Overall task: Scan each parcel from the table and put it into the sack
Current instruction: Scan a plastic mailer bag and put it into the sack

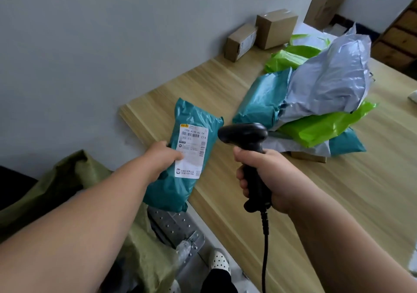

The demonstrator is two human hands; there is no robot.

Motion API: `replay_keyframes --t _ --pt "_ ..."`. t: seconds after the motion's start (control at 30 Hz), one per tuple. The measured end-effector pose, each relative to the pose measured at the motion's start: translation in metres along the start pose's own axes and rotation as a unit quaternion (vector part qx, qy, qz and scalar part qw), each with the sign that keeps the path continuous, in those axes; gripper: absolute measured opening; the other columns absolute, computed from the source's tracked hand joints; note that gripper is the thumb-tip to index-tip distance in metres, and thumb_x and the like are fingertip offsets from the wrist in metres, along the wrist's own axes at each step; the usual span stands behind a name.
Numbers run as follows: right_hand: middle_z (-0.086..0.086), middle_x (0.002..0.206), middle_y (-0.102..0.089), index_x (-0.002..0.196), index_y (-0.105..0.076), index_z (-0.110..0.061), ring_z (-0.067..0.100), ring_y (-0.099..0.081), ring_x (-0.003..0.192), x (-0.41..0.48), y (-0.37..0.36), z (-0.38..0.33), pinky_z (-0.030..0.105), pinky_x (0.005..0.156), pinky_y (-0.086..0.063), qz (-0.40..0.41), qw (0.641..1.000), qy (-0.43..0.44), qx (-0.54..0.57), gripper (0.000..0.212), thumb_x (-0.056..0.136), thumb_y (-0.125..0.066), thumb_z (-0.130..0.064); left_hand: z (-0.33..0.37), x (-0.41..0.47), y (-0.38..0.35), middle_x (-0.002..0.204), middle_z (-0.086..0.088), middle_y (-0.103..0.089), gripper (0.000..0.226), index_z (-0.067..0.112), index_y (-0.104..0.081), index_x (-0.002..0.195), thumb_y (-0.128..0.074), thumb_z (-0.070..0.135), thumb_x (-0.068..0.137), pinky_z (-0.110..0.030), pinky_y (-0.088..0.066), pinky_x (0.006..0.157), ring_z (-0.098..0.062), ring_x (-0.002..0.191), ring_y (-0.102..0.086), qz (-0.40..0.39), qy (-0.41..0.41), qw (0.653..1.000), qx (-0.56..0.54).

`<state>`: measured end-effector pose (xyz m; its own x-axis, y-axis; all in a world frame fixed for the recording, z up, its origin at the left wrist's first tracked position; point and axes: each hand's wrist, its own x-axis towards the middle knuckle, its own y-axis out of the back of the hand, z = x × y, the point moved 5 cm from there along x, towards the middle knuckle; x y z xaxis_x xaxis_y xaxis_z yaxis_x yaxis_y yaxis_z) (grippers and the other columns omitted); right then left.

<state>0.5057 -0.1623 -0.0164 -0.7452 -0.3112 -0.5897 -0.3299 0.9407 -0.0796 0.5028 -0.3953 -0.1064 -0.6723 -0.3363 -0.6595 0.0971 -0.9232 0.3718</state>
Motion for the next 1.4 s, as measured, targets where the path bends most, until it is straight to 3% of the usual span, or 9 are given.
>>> replay_keyframes --t 0.1,0.33,0.47,0.73,1.03,1.2,1.4 --pt "0.005 0.057 -0.058 0.090 -0.057 -0.011 0.016 -0.052 0.045 -0.003 -0.012 -0.021 0.027 0.046 -0.045 -0.017 1.000 0.013 -0.012 0.020 0.092 -0.067 -0.029 0.008 -0.015 0.017 0.083 -0.004 -0.071 0.014 0.015 -0.064 0.099 -0.062 0.008 0.087 -0.029 -0.052 0.054 -0.022 0.072 -0.068 0.024 -0.012 0.998 -0.057" --pt "0.005 0.057 -0.058 0.088 -0.056 -0.012 0.016 -0.052 0.045 -0.028 -0.059 -0.069 0.026 0.045 -0.044 -0.073 0.995 0.047 -0.042 0.024 0.091 -0.069 -0.032 0.030 -0.063 0.078 0.073 0.001 -0.071 0.012 0.018 -0.065 0.082 -0.067 0.007 0.084 -0.021 -0.048 0.044 -0.013 0.059 -0.068 0.109 -0.071 0.977 -0.167" --pt "0.004 0.057 -0.057 0.090 -0.054 -0.009 0.016 -0.052 0.045 -0.048 -0.081 -0.087 0.025 0.046 -0.045 -0.093 0.994 0.043 -0.035 0.029 0.089 -0.070 -0.034 0.031 -0.089 0.108 0.082 -0.002 -0.073 0.014 0.020 -0.066 0.084 -0.066 0.006 0.085 -0.028 -0.051 0.056 -0.020 0.073 -0.070 0.135 -0.092 0.965 -0.204" --pt "0.003 0.056 -0.056 0.086 -0.055 -0.010 0.016 -0.051 0.045 -0.081 -0.117 -0.107 0.025 0.046 -0.045 -0.108 0.992 0.043 -0.053 0.031 0.088 -0.071 -0.036 0.022 -0.125 0.141 0.084 -0.005 -0.071 0.013 0.016 -0.063 0.082 -0.065 0.003 0.085 -0.027 -0.049 0.054 -0.021 0.073 -0.068 0.178 -0.117 0.955 -0.208" --pt "0.004 0.057 -0.061 0.095 -0.057 -0.008 0.016 -0.054 0.047 -0.101 -0.146 -0.103 0.027 0.046 -0.048 -0.102 0.988 0.068 -0.096 0.031 0.088 -0.071 -0.035 -0.002 -0.151 0.176 0.083 -0.005 -0.070 0.009 0.013 -0.063 0.084 -0.062 0.004 0.086 -0.024 -0.047 0.050 -0.019 0.070 -0.066 0.191 -0.125 0.950 -0.214" --pt "0.004 0.058 -0.061 0.098 -0.058 -0.008 0.015 -0.055 0.048 -0.101 -0.163 -0.084 0.027 0.045 -0.048 -0.106 0.986 0.056 -0.119 0.032 0.087 -0.071 -0.035 -0.047 -0.165 0.214 0.080 -0.002 -0.069 0.011 0.016 -0.063 0.081 -0.063 0.007 0.087 -0.023 -0.045 0.050 -0.015 0.068 -0.065 0.235 -0.104 0.942 -0.214" --pt "0.004 0.059 -0.058 0.100 -0.056 -0.008 0.015 -0.052 0.048 -0.095 -0.187 -0.058 0.027 0.044 -0.048 -0.130 0.981 0.022 -0.144 0.032 0.089 -0.069 -0.034 -0.137 -0.172 0.227 0.079 -0.005 -0.067 0.014 0.013 -0.062 0.080 -0.060 0.002 0.087 -0.024 -0.044 0.049 -0.017 0.067 -0.063 0.265 -0.019 0.931 -0.251"
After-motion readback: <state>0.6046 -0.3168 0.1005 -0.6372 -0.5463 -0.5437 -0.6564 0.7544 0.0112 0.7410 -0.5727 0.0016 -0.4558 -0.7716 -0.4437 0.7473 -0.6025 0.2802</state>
